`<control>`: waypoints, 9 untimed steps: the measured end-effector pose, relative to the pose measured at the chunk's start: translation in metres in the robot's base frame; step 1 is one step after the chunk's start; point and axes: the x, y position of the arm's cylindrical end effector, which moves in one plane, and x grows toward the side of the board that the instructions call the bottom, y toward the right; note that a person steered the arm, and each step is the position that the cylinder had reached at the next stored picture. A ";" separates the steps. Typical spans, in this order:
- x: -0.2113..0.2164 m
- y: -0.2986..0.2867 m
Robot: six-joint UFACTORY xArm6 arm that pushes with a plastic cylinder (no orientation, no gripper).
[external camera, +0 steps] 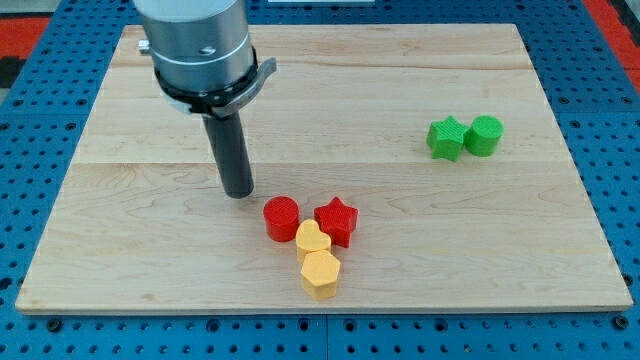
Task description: Nudge the blue triangle down
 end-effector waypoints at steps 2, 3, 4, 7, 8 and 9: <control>-0.001 -0.001; -0.001 -0.002; -0.001 -0.002; -0.001 0.000; -0.001 0.003; -0.001 0.006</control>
